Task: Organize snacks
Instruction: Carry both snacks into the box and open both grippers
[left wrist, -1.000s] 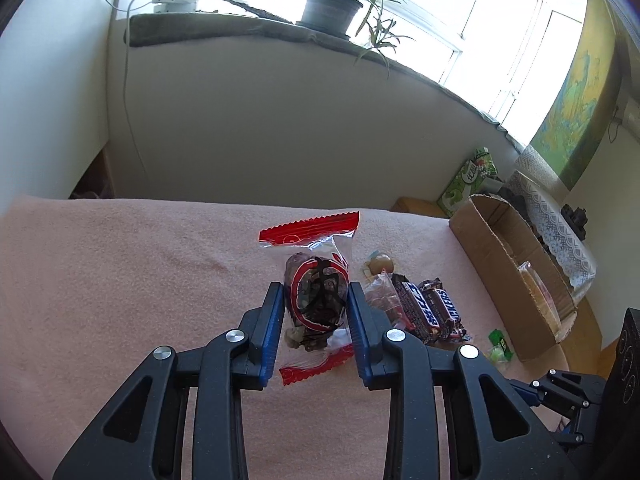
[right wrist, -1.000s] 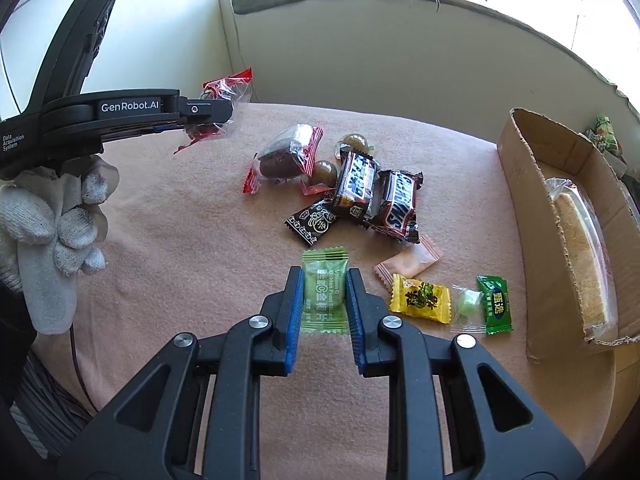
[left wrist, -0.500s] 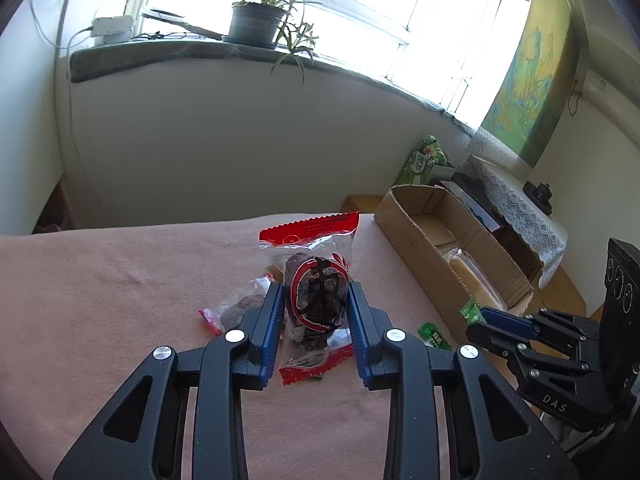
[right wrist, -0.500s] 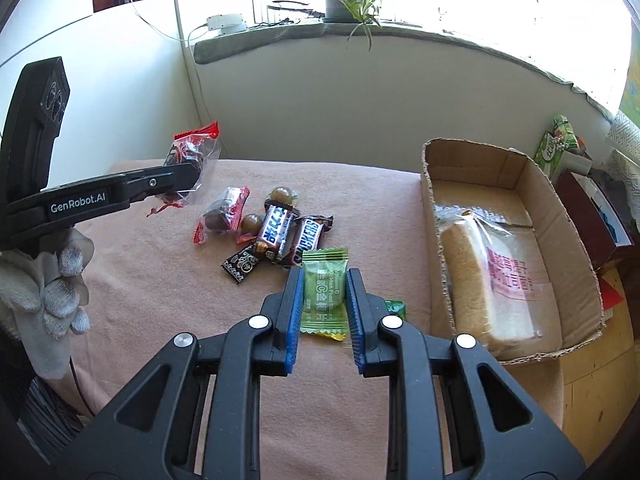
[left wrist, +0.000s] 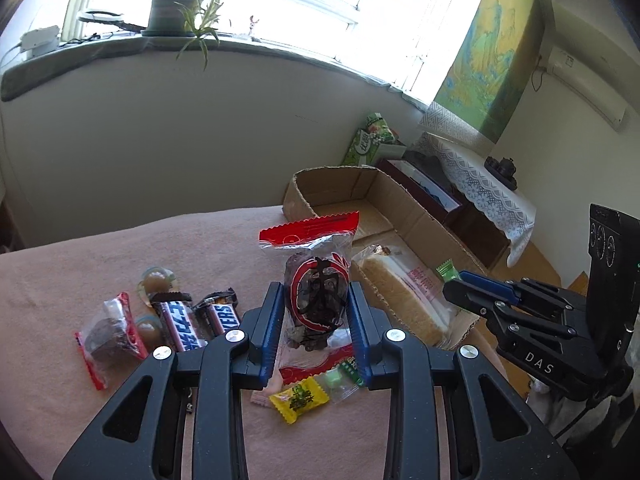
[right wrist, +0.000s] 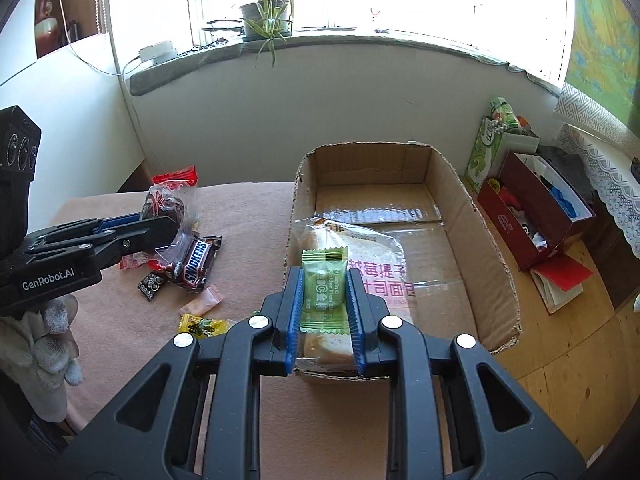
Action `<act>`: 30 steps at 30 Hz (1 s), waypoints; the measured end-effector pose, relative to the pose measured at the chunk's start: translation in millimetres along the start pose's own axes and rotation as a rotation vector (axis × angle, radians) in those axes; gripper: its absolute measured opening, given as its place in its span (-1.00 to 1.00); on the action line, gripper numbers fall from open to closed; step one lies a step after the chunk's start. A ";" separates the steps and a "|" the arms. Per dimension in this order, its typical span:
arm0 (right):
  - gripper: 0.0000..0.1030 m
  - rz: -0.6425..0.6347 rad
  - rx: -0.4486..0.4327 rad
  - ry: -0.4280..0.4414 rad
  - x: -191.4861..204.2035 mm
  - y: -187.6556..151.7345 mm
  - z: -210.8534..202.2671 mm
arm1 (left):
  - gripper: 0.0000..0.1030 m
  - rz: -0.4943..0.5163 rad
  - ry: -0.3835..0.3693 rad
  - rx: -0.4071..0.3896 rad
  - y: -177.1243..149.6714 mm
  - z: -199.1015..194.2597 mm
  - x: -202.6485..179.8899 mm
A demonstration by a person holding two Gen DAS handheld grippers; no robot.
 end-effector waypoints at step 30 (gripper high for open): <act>-0.57 0.101 0.031 -0.023 -95.2 7.7 33.9 | -0.41 0.091 0.040 0.074 54.7 89.5 -64.0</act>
Point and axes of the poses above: each gripper's, at about its wrist camera, not at the fingertips, and z roughly the way its jaws point, x to its left, y to its top, the point moved 4 cm from there along z, roughly the way its jaws point, and after that the axes turned 7 degrees about x, right-handed, at the moved point
